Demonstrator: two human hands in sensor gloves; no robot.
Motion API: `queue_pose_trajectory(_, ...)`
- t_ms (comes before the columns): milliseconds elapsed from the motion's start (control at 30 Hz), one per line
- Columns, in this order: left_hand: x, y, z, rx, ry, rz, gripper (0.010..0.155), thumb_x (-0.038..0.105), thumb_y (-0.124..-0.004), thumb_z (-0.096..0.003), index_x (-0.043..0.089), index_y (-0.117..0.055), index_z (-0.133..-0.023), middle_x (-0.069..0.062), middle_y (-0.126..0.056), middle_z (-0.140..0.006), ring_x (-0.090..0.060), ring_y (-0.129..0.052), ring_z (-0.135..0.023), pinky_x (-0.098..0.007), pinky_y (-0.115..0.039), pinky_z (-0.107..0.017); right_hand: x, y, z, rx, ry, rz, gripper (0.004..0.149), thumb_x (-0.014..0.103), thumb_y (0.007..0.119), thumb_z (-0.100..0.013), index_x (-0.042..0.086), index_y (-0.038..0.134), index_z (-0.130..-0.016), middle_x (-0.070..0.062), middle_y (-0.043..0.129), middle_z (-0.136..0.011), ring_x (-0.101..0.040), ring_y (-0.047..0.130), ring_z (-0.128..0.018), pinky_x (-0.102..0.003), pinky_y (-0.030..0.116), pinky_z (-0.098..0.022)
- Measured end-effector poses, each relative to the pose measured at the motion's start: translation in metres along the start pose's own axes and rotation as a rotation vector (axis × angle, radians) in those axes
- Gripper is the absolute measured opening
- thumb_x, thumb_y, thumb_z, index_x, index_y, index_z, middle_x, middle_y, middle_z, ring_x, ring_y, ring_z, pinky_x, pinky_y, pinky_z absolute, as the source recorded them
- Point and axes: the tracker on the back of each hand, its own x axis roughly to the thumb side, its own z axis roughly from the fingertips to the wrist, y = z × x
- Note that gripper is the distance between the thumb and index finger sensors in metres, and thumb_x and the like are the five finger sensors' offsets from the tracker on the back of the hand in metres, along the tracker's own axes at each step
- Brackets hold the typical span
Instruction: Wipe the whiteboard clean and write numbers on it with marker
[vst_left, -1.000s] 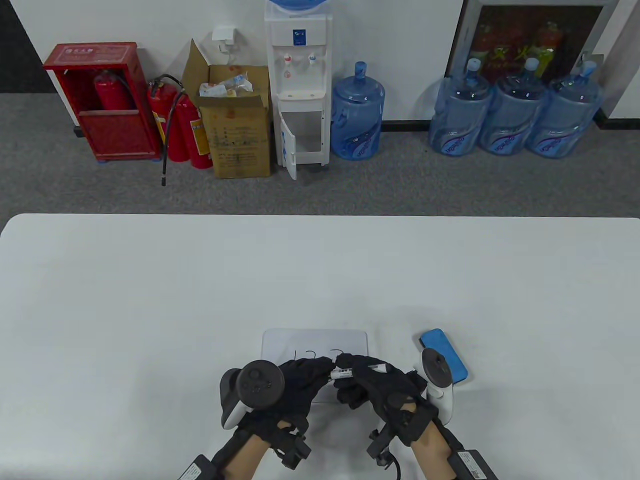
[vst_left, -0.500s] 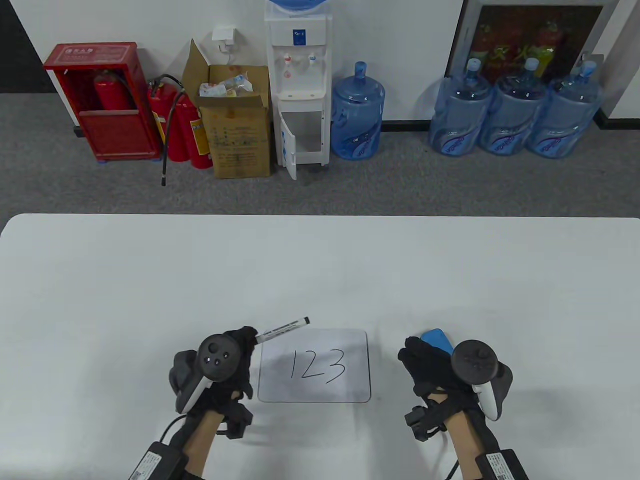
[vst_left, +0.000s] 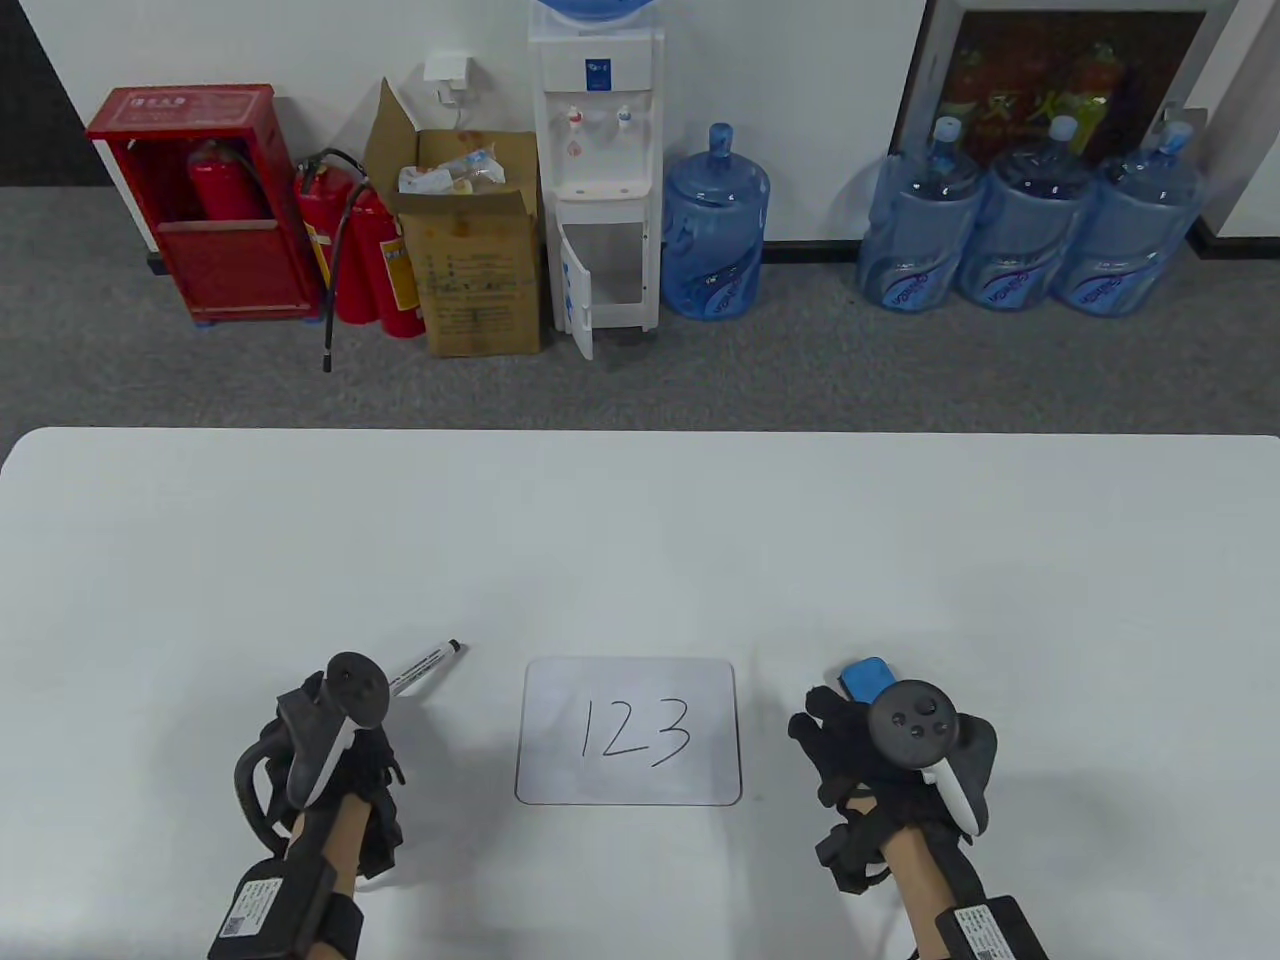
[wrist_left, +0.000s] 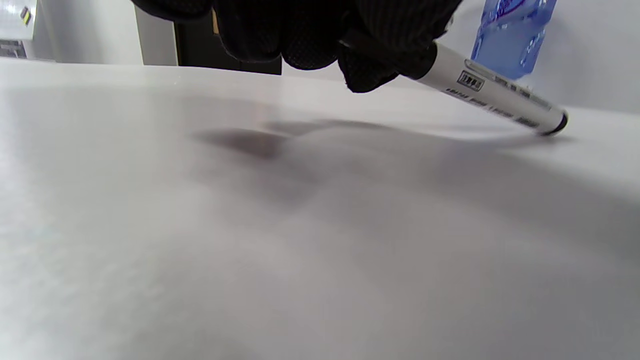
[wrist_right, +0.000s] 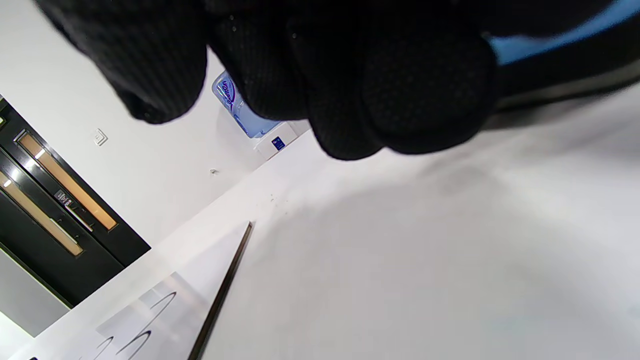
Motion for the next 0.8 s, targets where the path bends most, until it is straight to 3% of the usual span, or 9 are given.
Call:
queue_pose_trajectory(200, 0.011, -0.005, -0.003, -0.064, -0.015, -0.183, 0.047, 0.038, -0.071, -0.0505, 0.027, -0.076, -0.096, -0.006, -0.057, -0.114, -0.037, -0.064, -0.097, -0.059, -0.050, -0.075, 0.001, 0.000, 0.001, 0.009, 0.003, 0.001, 0.063, 0.049, 0.082, -0.042, 0.009, 0.083, -0.090, -0.019, 0.088, -0.078, -0.035, 0.093, -0.050, -0.050, 0.073, -0.029)
queue_pose_trajectory(500, 0.016, -0.006, -0.001, -0.045, -0.045, -0.238, 0.049, 0.040, -0.073, -0.0495, 0.026, -0.075, -0.096, -0.005, -0.062, -0.113, -0.036, -0.068, -0.095, -0.059, -0.053, -0.074, 0.001, -0.001, 0.002, 0.013, 0.011, 0.029, 0.064, 0.050, 0.083, -0.041, 0.010, 0.081, -0.092, -0.020, 0.086, -0.081, -0.037, 0.091, -0.056, -0.051, 0.072, -0.033)
queue_pose_trajectory(700, 0.018, 0.018, 0.013, -0.026, -0.111, -0.139, 0.060, 0.048, -0.072, -0.0483, 0.030, -0.063, -0.105, -0.008, -0.055, -0.118, -0.040, -0.058, -0.105, -0.061, -0.049, -0.076, 0.009, 0.000, 0.004, -0.019, -0.033, 0.127, 0.067, 0.050, 0.083, -0.041, 0.013, 0.076, -0.096, -0.018, 0.077, -0.091, -0.040, 0.078, -0.077, -0.057, 0.062, -0.052)
queue_pose_trajectory(800, 0.033, 0.036, 0.034, 0.034, -0.217, -0.023, 0.063, 0.051, -0.069, -0.0485, 0.031, -0.058, -0.107, -0.007, -0.051, -0.121, -0.041, -0.054, -0.108, -0.063, -0.046, -0.078, 0.015, 0.002, 0.006, -0.023, -0.077, 0.227, 0.070, 0.052, 0.083, -0.041, 0.017, 0.071, -0.100, -0.015, 0.066, -0.101, -0.040, 0.065, -0.092, -0.061, 0.050, -0.064)
